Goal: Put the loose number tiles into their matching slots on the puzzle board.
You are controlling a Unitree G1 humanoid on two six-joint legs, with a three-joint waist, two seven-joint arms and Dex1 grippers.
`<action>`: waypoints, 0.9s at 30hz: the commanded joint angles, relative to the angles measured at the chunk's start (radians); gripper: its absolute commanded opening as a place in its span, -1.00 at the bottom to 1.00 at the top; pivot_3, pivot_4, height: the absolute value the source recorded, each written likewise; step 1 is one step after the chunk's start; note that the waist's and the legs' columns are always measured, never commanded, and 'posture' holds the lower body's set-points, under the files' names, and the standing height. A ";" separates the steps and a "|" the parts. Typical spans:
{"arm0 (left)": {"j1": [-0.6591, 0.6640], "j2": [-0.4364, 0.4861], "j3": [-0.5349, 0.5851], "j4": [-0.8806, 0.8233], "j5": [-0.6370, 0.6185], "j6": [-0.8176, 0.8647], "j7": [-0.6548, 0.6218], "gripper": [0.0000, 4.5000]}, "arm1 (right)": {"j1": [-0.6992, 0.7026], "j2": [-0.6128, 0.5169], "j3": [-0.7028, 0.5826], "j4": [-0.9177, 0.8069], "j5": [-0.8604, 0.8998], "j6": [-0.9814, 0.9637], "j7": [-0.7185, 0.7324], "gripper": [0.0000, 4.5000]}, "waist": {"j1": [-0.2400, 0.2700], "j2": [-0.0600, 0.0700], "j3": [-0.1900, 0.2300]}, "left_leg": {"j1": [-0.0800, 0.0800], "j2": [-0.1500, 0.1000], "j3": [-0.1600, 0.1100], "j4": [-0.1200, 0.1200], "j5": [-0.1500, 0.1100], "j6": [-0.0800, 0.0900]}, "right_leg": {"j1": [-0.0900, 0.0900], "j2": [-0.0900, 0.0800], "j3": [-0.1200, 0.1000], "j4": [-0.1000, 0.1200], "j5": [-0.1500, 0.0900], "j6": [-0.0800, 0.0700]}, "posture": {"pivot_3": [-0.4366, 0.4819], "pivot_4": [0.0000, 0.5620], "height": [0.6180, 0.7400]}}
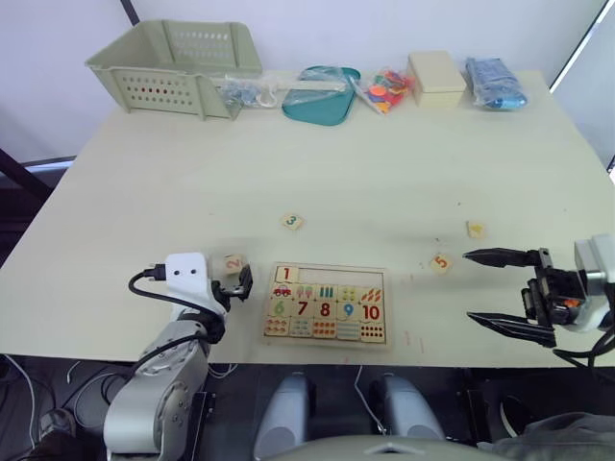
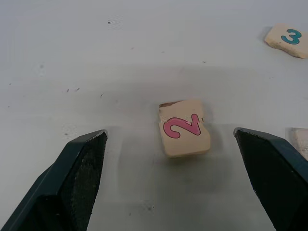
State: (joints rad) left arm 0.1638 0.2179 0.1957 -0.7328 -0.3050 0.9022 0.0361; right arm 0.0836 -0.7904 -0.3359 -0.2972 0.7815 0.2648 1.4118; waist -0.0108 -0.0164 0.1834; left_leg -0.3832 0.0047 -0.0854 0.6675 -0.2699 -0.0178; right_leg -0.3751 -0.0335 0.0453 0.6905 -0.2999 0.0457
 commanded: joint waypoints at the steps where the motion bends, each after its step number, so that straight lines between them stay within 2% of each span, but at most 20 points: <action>1: -0.013 -0.001 0.000 0.003 0.023 -0.015 0.004 0.99 | 0.020 -0.008 -0.053 -0.016 0.024 -0.018 0.017 1.00 | 0.000 0.000 0.000 | 0.000 0.000 0.000 0.000 0.000 0.000 | 0.000 0.000 0.000 0.000 0.000 0.000 | -0.05 -0.47 1.00; 14: -0.074 -0.026 -0.050 0.044 0.061 0.002 0.010 0.99 | 0.050 -0.014 -0.078 -0.037 0.027 -0.018 0.013 1.00 | 0.000 0.000 0.000 | 0.000 -0.001 0.001 0.000 0.000 0.000 | 0.000 0.000 0.000 0.000 0.000 0.000 | -0.05 -0.47 1.00; 17: -0.082 -0.028 -0.057 0.036 0.072 0.021 0.019 0.66 | 0.043 -0.019 -0.070 -0.029 0.018 -0.019 0.016 1.00 | -0.001 0.000 0.000 | 0.000 -0.001 0.001 0.000 0.000 0.000 | 0.000 0.000 0.000 0.000 0.000 0.000 | -0.05 -0.47 1.00; 19: -0.085 -0.029 -0.058 0.031 0.080 0.034 0.024 0.29 | 0.038 -0.020 -0.066 -0.026 0.017 -0.018 0.016 1.00 | -0.001 0.000 0.000 | 0.000 -0.001 0.001 0.000 0.000 0.000 | 0.000 0.000 0.000 0.000 0.000 0.000 | -0.05 -0.47 1.00; 27: -0.083 -0.051 -0.039 -0.021 0.088 0.124 0.047 0.29 | 0.017 -0.028 -0.056 -0.016 0.018 -0.010 0.026 1.00 | -0.001 0.000 0.000 | 0.000 -0.001 0.001 0.000 0.000 0.000 | 0.000 0.000 0.000 0.000 0.000 0.000 | -0.05 -0.47 1.00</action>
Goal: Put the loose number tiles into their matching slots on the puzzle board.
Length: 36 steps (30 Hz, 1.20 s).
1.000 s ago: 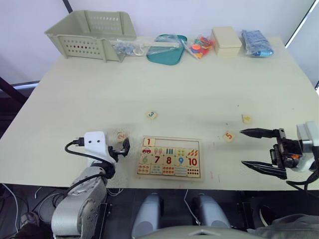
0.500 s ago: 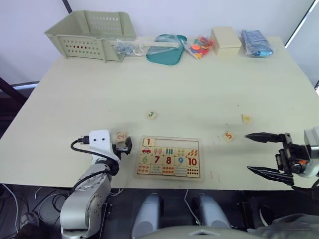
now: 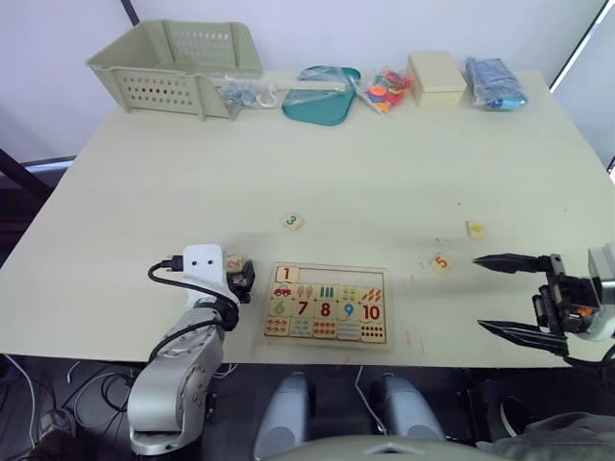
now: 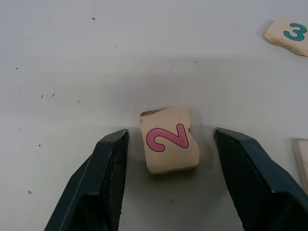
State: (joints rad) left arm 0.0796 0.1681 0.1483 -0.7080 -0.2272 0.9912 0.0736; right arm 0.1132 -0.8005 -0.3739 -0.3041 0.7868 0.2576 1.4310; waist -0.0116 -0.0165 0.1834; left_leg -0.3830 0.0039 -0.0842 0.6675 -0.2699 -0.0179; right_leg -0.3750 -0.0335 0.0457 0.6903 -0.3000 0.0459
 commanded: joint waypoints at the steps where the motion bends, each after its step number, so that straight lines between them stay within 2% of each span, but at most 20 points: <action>1: 0.000 -0.003 0.009 -0.051 0.011 0.045 0.011 0.29 | -0.014 -0.018 -0.017 -0.007 0.012 -0.002 0.009 1.00 | 0.000 0.000 0.000 | 0.000 0.000 0.000 0.000 0.000 0.000 | 0.000 0.000 0.000 0.000 0.000 0.000 | -0.05 -0.47 1.00; 14: -0.010 -0.013 0.037 -0.105 0.011 0.145 0.017 0.29 | -0.016 -0.016 -0.007 -0.004 0.008 -0.005 0.012 1.00 | 0.000 0.000 0.000 | 0.000 0.000 0.000 0.000 0.000 0.000 | 0.000 0.000 0.000 0.000 0.000 0.000 | -0.05 -0.47 1.00; 24: -0.054 -0.012 0.053 -0.058 0.022 0.149 0.016 0.29 | -0.011 -0.006 -0.002 -0.010 0.003 -0.010 0.002 1.00 | 0.001 0.000 0.000 | 0.000 0.000 0.000 0.000 0.000 0.000 | 0.000 0.000 0.000 0.000 0.000 0.000 | -0.05 -0.47 1.00; 36: -0.051 -0.021 0.055 -0.080 0.026 0.174 0.007 0.29 | -0.006 0.002 -0.005 -0.014 -0.002 -0.013 -0.001 1.00 | 0.000 0.000 0.000 | 0.000 0.000 0.000 0.000 0.000 0.000 | 0.000 0.000 0.000 -0.001 0.000 0.000 | -0.05 -0.47 1.00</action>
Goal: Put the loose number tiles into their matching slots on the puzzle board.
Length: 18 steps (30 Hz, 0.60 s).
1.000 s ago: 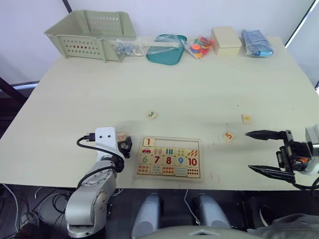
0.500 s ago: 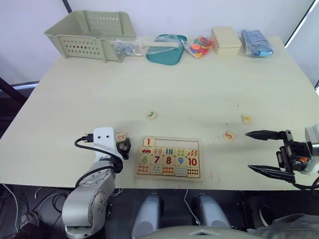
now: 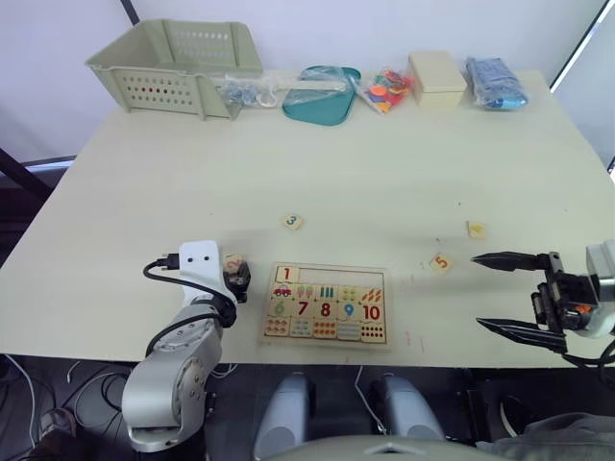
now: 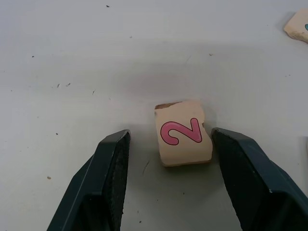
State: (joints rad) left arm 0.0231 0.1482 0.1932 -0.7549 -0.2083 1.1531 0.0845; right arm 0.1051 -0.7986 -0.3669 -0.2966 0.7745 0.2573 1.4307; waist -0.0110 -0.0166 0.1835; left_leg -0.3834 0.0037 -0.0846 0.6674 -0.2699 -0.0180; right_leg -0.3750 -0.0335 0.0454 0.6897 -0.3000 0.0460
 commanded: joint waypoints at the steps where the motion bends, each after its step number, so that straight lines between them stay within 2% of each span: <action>1: 0.005 -0.001 0.010 -0.035 0.008 0.015 -0.005 0.29 | 0.002 0.001 -0.012 -0.022 0.010 -0.013 -0.001 1.00 | 0.000 0.000 0.000 | 0.000 0.000 0.000 0.000 0.000 0.000 | 0.000 0.000 0.000 0.000 0.000 0.000 | -0.05 -0.47 1.00; 14: -0.001 -0.005 0.015 -0.038 0.010 0.026 -0.008 0.29 | -0.004 0.006 -0.005 -0.018 0.008 -0.015 0.001 1.00 | 0.000 0.000 0.000 | 0.000 0.000 0.000 0.000 0.000 0.000 | 0.000 0.000 0.000 0.000 0.000 0.000 | -0.05 -0.47 1.00; 18: 0.001 -0.007 0.016 -0.039 0.011 0.025 -0.011 -0.27 | -0.003 0.008 -0.005 -0.019 0.007 -0.015 0.001 1.00 | 0.000 0.000 0.000 | 0.000 0.000 0.000 0.000 0.000 0.000 | 0.000 0.000 0.000 0.000 0.000 0.000 | -0.05 -0.47 1.00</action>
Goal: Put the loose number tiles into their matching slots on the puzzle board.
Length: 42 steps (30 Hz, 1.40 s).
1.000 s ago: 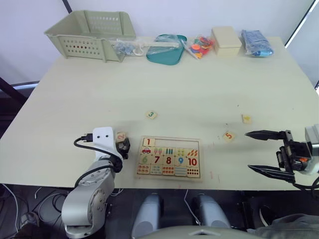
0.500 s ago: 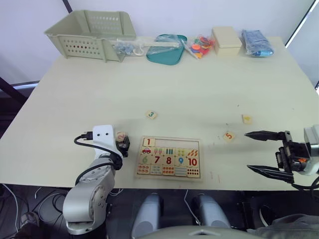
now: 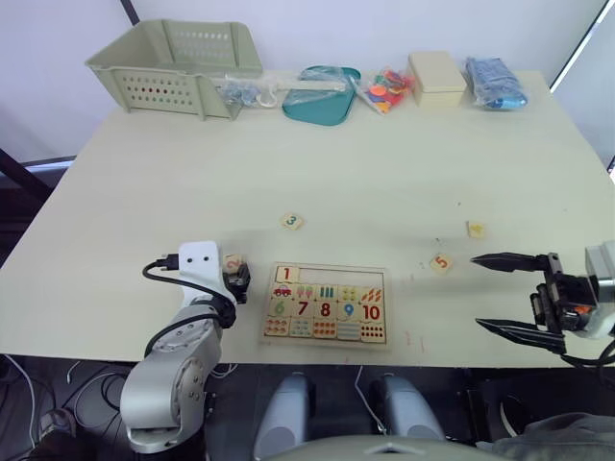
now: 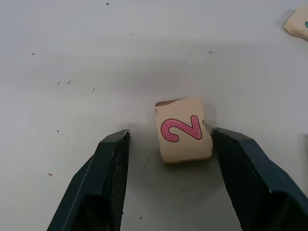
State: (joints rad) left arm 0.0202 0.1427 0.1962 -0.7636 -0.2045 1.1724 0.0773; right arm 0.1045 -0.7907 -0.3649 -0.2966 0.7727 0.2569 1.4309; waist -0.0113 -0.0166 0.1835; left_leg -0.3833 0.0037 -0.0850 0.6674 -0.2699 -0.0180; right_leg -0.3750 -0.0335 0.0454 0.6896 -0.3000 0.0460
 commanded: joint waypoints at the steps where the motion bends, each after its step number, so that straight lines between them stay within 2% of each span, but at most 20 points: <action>1: 0.004 -0.002 0.013 -0.030 0.008 0.005 -0.005 -0.47 | -0.002 0.000 -0.007 -0.019 0.009 -0.015 0.001 1.00 | 0.000 0.000 0.000 | 0.000 0.000 0.000 0.000 0.000 0.000 | 0.000 0.000 0.000 0.000 0.000 0.000 | -0.05 -0.47 1.00; 2: 0.004 -0.003 0.014 -0.030 0.009 0.005 -0.006 -0.58 | -0.003 0.000 -0.007 -0.019 0.008 -0.015 0.001 1.00 | 0.000 0.000 0.000 | 0.000 0.000 0.000 0.000 0.000 0.000 | 0.000 0.000 0.000 0.000 0.000 0.000 | -0.05 -0.47 1.00; 12: -0.007 0.013 0.029 -0.051 0.002 -0.033 -0.039 -0.58 | -0.012 0.004 -0.006 -0.016 0.007 -0.015 -0.003 1.00 | 0.000 0.000 0.000 | 0.000 0.000 0.000 0.000 0.000 0.000 | 0.000 0.000 0.000 0.000 0.000 0.000 | -0.05 -0.47 1.00; 17: -0.011 0.161 0.059 -0.057 -0.029 -0.058 -0.170 -0.58 | -0.011 0.011 -0.002 -0.018 0.006 -0.016 -0.007 1.00 | 0.000 0.000 0.000 | 0.000 0.000 0.000 -0.001 0.000 0.000 | 0.000 0.000 -0.001 0.000 0.000 0.000 | -0.05 -0.47 1.00; 24: -0.047 0.411 0.115 0.033 -0.209 -0.143 -0.519 -0.58 | 0.019 0.035 -0.005 -0.046 0.003 -0.033 -0.017 1.00 | 0.001 0.000 0.000 | -0.001 0.001 -0.001 -0.001 0.000 0.000 | 0.000 -0.001 -0.001 -0.002 0.000 0.000 | -0.05 -0.47 1.00; 28: -0.084 0.563 0.105 0.107 -0.288 -0.220 -0.727 -0.58 | 0.048 0.031 -0.024 -0.057 0.006 -0.046 -0.011 1.00 | 0.000 0.001 0.000 | -0.002 0.002 -0.001 -0.003 0.000 0.000 | 0.000 0.000 -0.003 -0.008 0.000 0.000 | -0.05 -0.47 1.00; 31: -0.165 0.700 0.058 0.195 -0.324 -0.284 -0.909 -0.58 | 0.051 0.034 -0.028 -0.055 -0.001 -0.060 -0.022 1.00 | -0.001 0.001 0.001 | -0.003 0.002 -0.001 -0.006 0.000 0.000 | 0.000 -0.001 -0.002 -0.011 0.000 0.000 | -0.05 -0.47 1.00; 33: -0.215 0.765 0.020 0.237 -0.338 -0.306 -0.987 -0.58 | 0.052 0.037 -0.027 -0.056 -0.004 -0.067 -0.028 1.00 | 0.001 0.001 0.001 | -0.003 0.002 -0.001 -0.008 0.000 0.000 | -0.001 0.000 -0.004 -0.011 0.000 0.000 | -0.05 -0.47 1.00; 38: -0.354 0.896 -0.097 0.305 -0.354 -0.324 -1.154 -0.58 | 0.070 0.044 -0.023 -0.085 -0.003 -0.068 -0.048 1.00 | -0.002 0.001 0.001 | -0.003 0.002 0.000 -0.010 0.000 0.000 | -0.001 0.000 -0.003 -0.012 0.000 0.000 | -0.05 -0.47 1.00; 42: -0.496 0.954 -0.204 0.320 -0.363 -0.280 -1.230 -0.58 | 0.083 0.048 -0.031 -0.093 -0.006 -0.079 -0.060 1.00 | -0.002 0.001 0.001 | -0.003 0.001 0.000 -0.012 0.000 0.000 | -0.001 0.000 -0.003 -0.012 0.000 0.000 | -0.05 -0.47 1.00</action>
State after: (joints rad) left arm -0.4409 1.0710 0.0129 -0.4346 -0.5548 0.8757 -1.1212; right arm 0.1817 -0.7448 -0.3695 -0.3579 0.7554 0.1945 1.3767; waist -0.0135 -0.0153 0.1845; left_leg -0.3859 0.0045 -0.0847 0.6551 -0.2698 -0.0180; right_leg -0.3763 -0.0335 0.0424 0.6772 -0.2997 0.0461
